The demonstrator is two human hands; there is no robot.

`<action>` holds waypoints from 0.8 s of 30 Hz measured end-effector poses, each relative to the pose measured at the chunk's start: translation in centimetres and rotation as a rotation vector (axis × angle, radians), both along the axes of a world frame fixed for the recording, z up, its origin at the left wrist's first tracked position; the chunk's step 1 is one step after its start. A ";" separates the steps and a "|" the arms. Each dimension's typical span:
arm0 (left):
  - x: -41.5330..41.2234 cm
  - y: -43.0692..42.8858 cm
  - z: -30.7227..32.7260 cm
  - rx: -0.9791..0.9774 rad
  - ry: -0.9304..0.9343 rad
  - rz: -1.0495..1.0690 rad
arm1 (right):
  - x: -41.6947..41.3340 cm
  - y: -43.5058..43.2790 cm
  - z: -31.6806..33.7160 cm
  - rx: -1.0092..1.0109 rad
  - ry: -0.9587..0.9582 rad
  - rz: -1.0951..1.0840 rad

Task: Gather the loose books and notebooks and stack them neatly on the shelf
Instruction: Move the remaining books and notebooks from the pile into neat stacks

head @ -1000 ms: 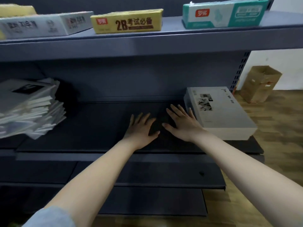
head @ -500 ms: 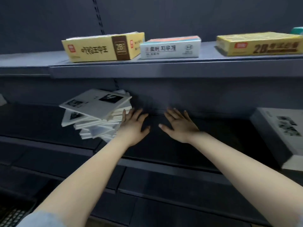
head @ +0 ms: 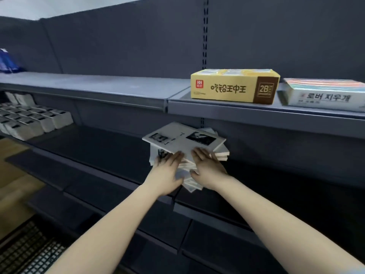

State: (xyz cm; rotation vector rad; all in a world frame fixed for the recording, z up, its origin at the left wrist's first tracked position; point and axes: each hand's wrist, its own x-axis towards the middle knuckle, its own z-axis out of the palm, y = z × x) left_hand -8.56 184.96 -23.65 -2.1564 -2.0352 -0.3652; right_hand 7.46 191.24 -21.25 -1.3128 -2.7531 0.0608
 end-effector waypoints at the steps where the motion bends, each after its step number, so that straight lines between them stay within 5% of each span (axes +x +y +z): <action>1: 0.1 0.0 0.0 0.009 -0.018 -0.006 | -0.6 0.1 -0.3 0.025 -0.006 -0.009; 15: 0.7 -0.4 0.7 0.213 0.064 0.051 | 9.2 1.6 0.1 0.031 0.200 0.091; 20: 2.4 -1.1 0.5 0.235 0.208 0.036 | 11.6 1.5 0.0 0.112 0.001 0.007; 24: 5.4 -1.7 1.3 0.154 0.317 0.063 | 10.3 0.2 -1.0 0.148 0.033 -0.012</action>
